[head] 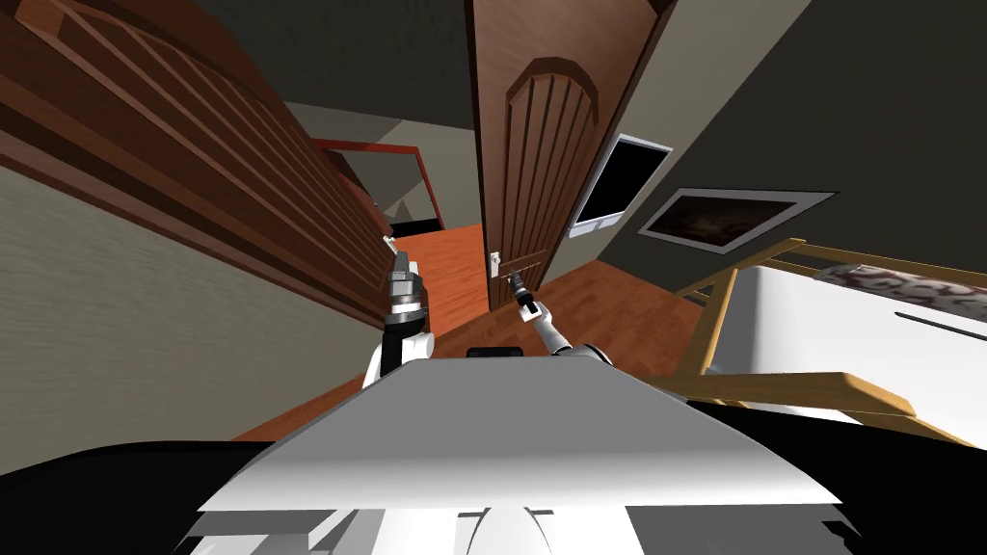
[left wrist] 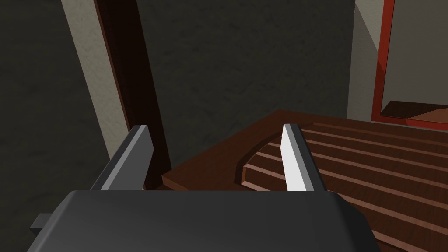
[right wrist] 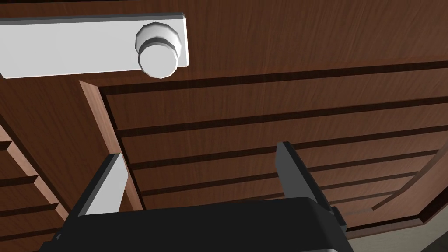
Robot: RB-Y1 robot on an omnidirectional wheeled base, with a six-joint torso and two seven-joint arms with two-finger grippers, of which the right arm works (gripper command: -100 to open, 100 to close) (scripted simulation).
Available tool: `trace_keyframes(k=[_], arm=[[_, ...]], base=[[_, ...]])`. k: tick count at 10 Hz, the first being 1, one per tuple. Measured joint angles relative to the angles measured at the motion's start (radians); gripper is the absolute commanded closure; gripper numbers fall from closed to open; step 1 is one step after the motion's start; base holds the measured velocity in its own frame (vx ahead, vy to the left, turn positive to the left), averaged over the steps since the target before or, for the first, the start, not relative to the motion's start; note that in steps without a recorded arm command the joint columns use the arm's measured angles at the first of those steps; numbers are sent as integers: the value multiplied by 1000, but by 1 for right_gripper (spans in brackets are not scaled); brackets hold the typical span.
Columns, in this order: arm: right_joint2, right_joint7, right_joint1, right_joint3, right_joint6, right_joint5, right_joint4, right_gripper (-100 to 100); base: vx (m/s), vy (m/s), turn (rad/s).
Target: Push the door open
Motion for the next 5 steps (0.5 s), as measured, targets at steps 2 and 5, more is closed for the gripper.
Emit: trace_keyframes(k=[2,5], arm=[[4,-10,-28,2,1,8,44,-100],[12,-22,-71,1,2,18,111,-100]], base=[[51,-83,79],[49,-83,73]])
